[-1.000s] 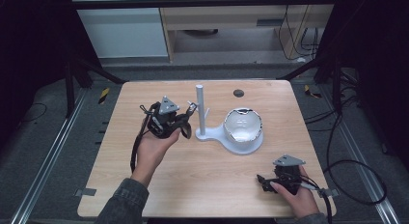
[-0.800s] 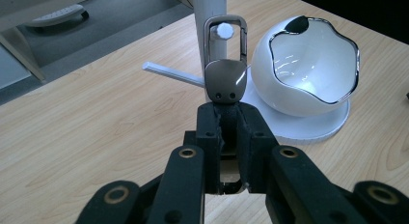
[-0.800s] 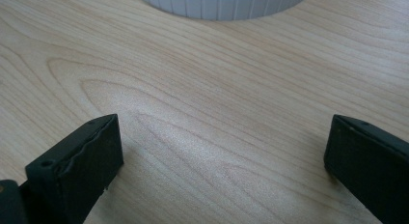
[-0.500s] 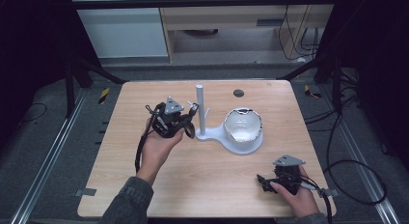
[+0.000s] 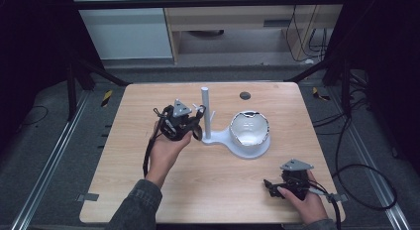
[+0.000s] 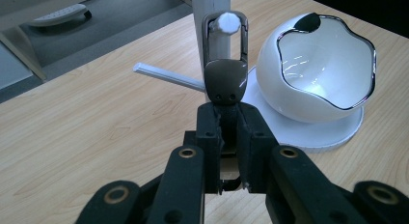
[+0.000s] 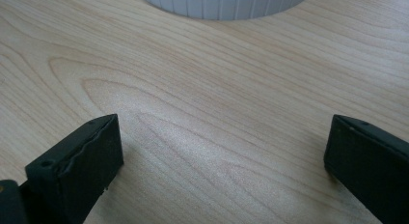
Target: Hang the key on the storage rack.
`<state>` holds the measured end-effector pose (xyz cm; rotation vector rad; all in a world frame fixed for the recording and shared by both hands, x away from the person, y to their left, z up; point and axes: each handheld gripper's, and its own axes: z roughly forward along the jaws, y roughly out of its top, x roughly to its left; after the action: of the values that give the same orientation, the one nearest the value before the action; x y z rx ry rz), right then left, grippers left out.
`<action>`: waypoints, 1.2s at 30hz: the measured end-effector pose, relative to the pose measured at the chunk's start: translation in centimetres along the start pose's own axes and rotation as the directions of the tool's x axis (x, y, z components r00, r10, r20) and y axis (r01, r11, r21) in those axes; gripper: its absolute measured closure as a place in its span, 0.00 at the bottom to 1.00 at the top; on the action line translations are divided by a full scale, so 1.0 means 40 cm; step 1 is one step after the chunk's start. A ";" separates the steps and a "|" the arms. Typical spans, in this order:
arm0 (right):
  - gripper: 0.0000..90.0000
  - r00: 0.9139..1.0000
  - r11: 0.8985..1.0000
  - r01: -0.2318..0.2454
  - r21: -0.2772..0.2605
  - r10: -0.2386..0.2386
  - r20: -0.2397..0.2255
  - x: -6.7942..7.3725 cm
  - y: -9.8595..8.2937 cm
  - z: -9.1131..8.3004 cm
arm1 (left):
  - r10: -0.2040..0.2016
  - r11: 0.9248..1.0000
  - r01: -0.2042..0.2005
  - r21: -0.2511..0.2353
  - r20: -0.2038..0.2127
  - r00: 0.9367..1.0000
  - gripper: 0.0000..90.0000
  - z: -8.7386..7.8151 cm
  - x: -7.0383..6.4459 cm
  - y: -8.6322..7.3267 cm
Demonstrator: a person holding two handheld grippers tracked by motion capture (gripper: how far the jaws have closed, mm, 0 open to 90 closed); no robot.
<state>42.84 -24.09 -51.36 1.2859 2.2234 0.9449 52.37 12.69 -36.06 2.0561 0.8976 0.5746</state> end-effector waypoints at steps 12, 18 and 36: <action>0.00 1.000 1.000 0.000 0.000 0.000 0.000 0.000 0.000 0.000 | -0.017 1.000 0.017 -0.011 0.004 1.000 0.89 0.018 -0.002 -0.005; 0.00 1.000 1.000 0.000 0.000 0.000 0.000 0.000 0.000 0.000 | -0.017 1.000 0.017 -0.025 -0.011 1.000 0.77 0.014 -0.004 -0.009; 0.01 1.000 1.000 -0.001 0.000 0.001 0.000 0.001 0.000 0.000 | -0.030 0.999 0.031 -0.043 0.022 0.999 0.16 -0.022 0.009 -0.080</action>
<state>42.82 -24.08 -51.37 1.2867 2.2230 0.9447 50.75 14.76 -38.14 2.0031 0.8948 0.5501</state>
